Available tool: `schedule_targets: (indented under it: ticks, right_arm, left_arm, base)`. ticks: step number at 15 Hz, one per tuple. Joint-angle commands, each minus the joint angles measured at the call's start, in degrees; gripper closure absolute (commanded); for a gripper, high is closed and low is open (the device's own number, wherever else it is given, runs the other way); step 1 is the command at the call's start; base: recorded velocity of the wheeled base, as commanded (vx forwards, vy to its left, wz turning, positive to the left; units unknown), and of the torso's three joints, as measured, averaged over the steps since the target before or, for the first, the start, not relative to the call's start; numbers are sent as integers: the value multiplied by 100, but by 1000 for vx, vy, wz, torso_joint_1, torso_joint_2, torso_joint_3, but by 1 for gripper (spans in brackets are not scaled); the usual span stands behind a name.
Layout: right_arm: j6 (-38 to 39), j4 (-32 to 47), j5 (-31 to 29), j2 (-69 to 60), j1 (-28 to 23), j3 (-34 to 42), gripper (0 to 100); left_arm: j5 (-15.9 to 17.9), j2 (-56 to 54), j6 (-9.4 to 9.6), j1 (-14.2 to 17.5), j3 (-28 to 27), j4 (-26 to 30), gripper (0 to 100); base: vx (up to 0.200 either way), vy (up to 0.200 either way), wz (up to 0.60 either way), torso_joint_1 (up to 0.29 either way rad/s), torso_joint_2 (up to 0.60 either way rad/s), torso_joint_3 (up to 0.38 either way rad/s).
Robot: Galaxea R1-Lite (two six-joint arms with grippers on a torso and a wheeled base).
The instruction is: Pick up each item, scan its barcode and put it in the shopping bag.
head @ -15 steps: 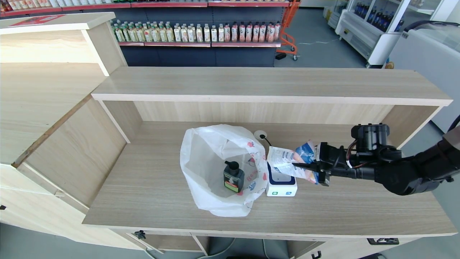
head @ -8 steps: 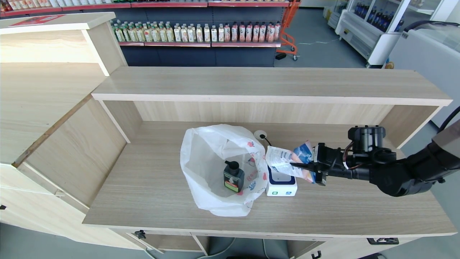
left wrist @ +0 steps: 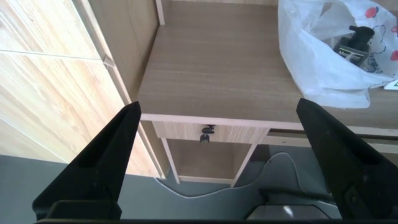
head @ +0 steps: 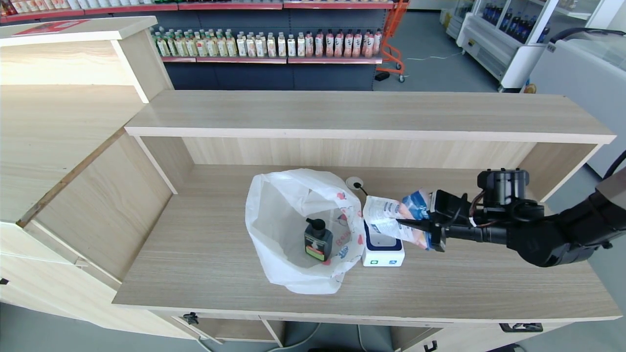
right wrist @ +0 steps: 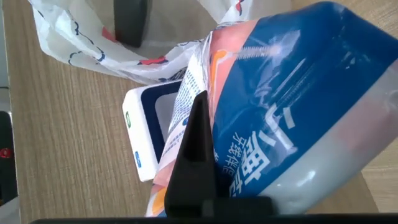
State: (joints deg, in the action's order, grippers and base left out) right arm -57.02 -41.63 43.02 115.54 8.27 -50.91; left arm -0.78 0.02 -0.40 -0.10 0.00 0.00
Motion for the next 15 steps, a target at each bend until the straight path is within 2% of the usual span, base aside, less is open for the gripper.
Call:
schedule_targets:
  ticks: [1, 2, 3, 4, 5, 7, 11, 15]
  right_arm:
    - [1254, -12, -48, -1007, -88, 186, 100]
    - [1729, 6, -110, -1280, -88, 283, 100]
    - [2731, 41, -461, -1869, -88, 547, 100]
    - [3399, 41, -716, -2229, -79, 749, 100]
    - [3671, 50, -830, -2370, -71, 854, 100]
    - [4322, 243, -1182, -2739, -71, 1241, 100]
    - [5236, 709, -1331, -2923, -62, 1303, 100]
    - [5517, 1254, -1314, -2545, 26, 995, 100]
  left_arm:
    - [-1, -2, -4, 1, 0, 0, 0]
    - [-1, -2, -4, 1, 0, 0, 0]
    - [-1, -2, -4, 1, 0, 0, 0]
    - [-1, -2, -4, 1, 0, 0, 0]
    - [-1, -2, -4, 1, 0, 0, 0]
    - [-1, -2, 5, 1, 0, 0, 0]
    - [-1, -2, 14, 1, 0, 0, 0]
    - [-1, -2, 23, 1, 0, 0, 0]
  base:
    - [0, 0, 0, 0, 0, 0]
    - [0, 0, 0, 0, 0, 0]
    - [0, 0, 0, 0, 0, 0]
    - [0, 0, 0, 0, 0, 0]
    - [0, 0, 0, 0, 0, 0]
    - [0, 200, 0, 0, 7, 5]
    - [0, 200, 0, 10, 5, 4]
    - [0, 0, 0, 0, 0, 0]
